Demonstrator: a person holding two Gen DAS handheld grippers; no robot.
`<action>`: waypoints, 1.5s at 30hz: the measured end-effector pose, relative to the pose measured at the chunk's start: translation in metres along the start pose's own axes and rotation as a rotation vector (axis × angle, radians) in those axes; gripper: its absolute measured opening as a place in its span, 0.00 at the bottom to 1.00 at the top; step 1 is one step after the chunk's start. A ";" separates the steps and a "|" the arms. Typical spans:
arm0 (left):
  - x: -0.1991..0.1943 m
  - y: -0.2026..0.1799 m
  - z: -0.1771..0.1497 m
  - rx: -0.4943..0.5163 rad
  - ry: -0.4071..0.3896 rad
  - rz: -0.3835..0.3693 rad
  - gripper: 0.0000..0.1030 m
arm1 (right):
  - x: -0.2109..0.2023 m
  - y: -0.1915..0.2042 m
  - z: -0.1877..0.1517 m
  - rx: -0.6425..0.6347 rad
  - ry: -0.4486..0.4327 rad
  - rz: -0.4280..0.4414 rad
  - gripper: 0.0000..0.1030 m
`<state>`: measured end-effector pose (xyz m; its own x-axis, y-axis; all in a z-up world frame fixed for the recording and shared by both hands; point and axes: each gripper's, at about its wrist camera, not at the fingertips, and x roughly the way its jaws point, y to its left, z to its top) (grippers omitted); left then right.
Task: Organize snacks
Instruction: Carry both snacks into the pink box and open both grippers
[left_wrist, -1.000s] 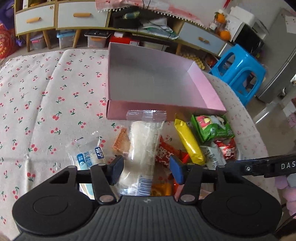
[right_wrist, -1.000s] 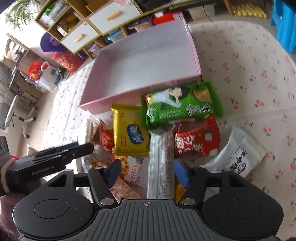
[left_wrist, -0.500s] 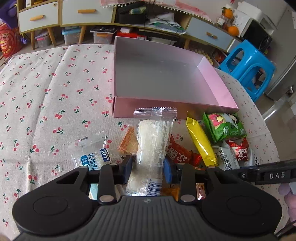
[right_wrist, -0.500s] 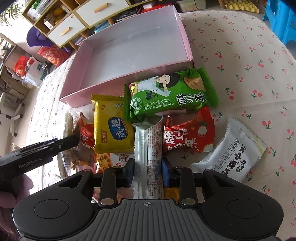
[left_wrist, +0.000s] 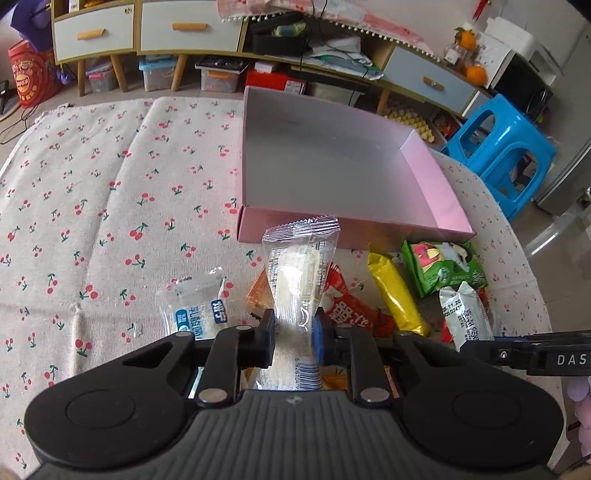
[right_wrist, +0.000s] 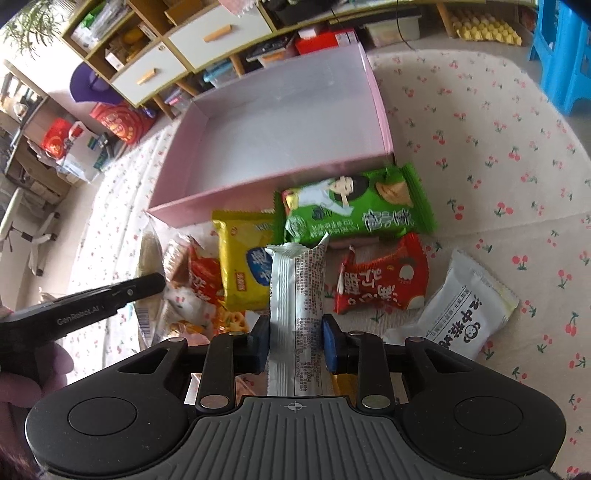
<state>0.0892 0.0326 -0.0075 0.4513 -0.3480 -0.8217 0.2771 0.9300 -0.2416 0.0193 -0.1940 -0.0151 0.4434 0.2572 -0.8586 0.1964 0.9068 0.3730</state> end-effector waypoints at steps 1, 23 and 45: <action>-0.002 -0.001 0.001 0.000 -0.006 -0.005 0.17 | -0.003 -0.001 0.000 0.001 -0.008 0.003 0.27; -0.003 0.002 0.071 -0.086 -0.210 -0.119 0.15 | -0.011 0.010 0.090 0.021 -0.256 0.038 0.27; 0.065 -0.003 0.082 0.040 -0.195 0.010 0.16 | 0.063 -0.019 0.132 -0.058 -0.359 -0.050 0.28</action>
<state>0.1873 -0.0030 -0.0182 0.6092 -0.3586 -0.7073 0.3031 0.9295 -0.2102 0.1594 -0.2390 -0.0299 0.7150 0.0878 -0.6936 0.1802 0.9354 0.3042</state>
